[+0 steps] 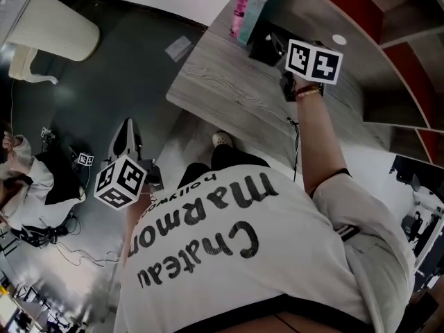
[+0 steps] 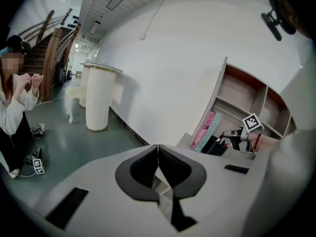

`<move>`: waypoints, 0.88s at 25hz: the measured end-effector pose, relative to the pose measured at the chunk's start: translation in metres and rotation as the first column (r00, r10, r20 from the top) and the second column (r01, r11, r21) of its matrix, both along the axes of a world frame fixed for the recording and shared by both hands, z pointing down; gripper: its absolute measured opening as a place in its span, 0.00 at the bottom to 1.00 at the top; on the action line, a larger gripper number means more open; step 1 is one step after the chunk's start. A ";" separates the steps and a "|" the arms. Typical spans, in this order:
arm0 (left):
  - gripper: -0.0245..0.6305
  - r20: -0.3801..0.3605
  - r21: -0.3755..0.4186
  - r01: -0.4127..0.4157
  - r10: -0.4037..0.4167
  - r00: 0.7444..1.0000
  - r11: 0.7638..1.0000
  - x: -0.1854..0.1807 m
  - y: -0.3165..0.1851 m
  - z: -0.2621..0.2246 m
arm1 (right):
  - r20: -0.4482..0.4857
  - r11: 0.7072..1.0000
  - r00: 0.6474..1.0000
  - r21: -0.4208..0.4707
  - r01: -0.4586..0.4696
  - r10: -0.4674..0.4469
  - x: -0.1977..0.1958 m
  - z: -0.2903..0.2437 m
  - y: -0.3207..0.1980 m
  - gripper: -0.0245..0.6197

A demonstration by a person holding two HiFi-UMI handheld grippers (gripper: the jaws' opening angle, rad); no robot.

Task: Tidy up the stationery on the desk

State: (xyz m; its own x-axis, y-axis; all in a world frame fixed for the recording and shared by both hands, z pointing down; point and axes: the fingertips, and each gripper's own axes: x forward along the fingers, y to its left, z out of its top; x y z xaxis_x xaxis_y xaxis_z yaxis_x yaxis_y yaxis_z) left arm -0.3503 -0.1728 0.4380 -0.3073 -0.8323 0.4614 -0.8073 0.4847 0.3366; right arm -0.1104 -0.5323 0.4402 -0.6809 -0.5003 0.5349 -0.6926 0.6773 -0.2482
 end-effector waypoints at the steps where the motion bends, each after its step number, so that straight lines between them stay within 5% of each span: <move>1: 0.06 -0.001 -0.001 0.006 -0.006 1.000 1.000 -0.002 0.001 0.001 | 0.000 1.000 1.000 -0.001 0.001 -0.001 -0.002 0.001 -0.001 0.16; 22: 0.06 -0.012 -0.017 0.056 -0.056 0.998 0.998 -0.016 0.001 0.008 | 0.040 0.998 0.999 -0.068 -0.012 0.015 -0.021 0.024 -0.016 0.17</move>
State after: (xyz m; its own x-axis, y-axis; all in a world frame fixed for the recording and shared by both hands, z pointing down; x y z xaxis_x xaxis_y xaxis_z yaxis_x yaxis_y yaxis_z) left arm -0.3663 -0.1719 0.4459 -0.3473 -0.8061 0.4792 -0.7749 0.5345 0.3375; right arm -0.1310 -0.5485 0.4639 -0.6962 -0.4730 0.5400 -0.6900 0.6485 -0.3215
